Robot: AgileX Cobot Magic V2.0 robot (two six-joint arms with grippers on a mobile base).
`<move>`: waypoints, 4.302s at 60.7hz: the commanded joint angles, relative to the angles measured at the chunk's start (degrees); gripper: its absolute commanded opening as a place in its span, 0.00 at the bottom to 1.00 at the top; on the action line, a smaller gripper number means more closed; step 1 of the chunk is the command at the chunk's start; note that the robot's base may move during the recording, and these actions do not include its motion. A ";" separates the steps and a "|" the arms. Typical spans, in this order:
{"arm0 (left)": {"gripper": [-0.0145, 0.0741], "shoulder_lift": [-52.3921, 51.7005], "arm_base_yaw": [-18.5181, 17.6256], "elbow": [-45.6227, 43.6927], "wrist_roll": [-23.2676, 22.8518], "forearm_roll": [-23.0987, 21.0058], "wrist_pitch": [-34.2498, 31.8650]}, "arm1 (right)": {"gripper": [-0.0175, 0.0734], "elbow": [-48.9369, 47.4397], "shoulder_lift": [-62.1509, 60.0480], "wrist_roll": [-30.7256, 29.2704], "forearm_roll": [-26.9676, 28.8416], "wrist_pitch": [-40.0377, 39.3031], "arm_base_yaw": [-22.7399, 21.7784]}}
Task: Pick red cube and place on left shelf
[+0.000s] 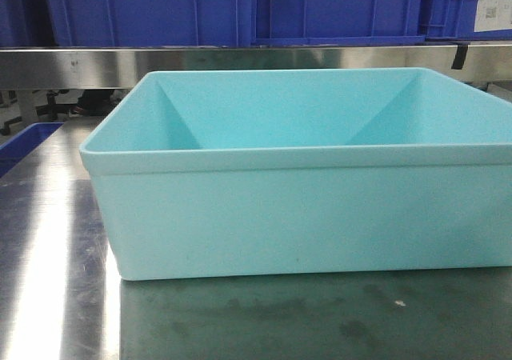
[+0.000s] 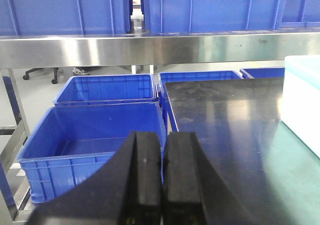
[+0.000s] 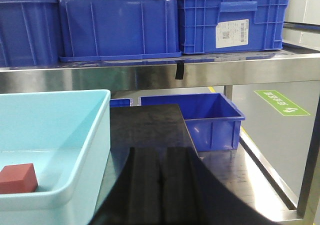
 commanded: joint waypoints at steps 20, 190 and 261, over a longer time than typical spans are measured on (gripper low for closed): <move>0.28 -0.85 -0.41 1.32 -0.05 -0.38 -4.92 | 0.24 -0.89 -1.29 0.03 -0.60 -5.25 -0.36; 0.28 -0.85 -0.41 1.32 -0.05 -0.38 -4.92 | 0.76 -81.05 96.15 9.99 -4.31 54.49 25.24; 0.28 -0.85 -0.41 1.32 -0.05 -0.38 -4.92 | 0.43 -85.66 103.90 10.62 -1.82 52.86 25.24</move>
